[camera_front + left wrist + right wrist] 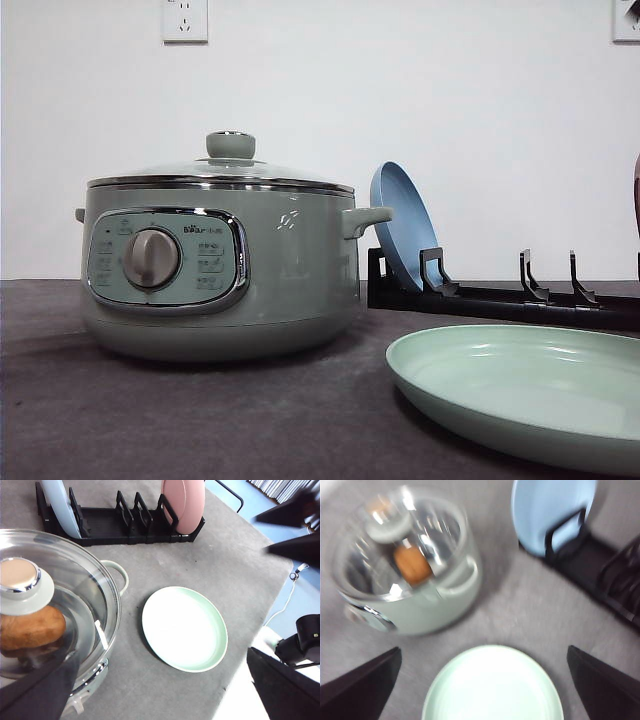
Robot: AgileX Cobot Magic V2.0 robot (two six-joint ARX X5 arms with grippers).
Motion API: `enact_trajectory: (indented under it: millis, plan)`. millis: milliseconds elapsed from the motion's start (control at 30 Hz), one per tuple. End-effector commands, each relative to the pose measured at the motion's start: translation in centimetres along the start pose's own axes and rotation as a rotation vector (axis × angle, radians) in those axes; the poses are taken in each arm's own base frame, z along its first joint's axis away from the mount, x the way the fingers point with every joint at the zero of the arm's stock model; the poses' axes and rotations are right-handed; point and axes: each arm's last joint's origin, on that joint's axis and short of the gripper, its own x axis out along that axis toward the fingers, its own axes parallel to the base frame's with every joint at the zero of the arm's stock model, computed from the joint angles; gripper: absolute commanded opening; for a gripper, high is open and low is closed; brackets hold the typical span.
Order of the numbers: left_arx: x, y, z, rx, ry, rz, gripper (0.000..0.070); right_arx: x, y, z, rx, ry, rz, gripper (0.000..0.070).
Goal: Transfer potato from steamer to green plate
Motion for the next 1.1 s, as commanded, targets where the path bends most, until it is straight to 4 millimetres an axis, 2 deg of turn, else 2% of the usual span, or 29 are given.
enact_trajectory:
  millis: [0,133,333,500,800,933,1067]
  plan:
    - [0.0,-0.1,0.6,0.036,-0.013,-0.011,0.0700,-1.2,0.2,0.0,-0.031,-0.035,0.013,0.0700]
    - [0.0,-0.1,0.5,0.036,-0.009,-0.011,0.0700,-3.1,0.2,-1.4,-0.005,-0.070,0.022,0.0693]
    - [0.0,-0.1,0.4,0.031,-0.001,-0.004,0.0700,-4.4,0.2,-3.3,0.051,-0.060,0.067,0.0693]
    - [0.0,0.0,0.4,0.028,0.006,0.022,0.0700,-4.7,0.4,-3.5,0.069,-0.050,0.149,0.0693]
    - [0.2,0.7,0.7,0.025,0.024,0.197,0.0700,-4.7,0.5,-3.3,0.064,-0.065,0.169,0.0693]
    - [0.9,1.4,1.7,0.010,0.055,0.268,0.0700,-4.7,0.5,-3.2,0.062,-0.074,0.171,0.0693]
    - [2.4,2.7,3.6,-0.033,0.132,0.296,0.0700,-4.7,0.5,-3.2,0.062,-0.074,0.171,0.0693]
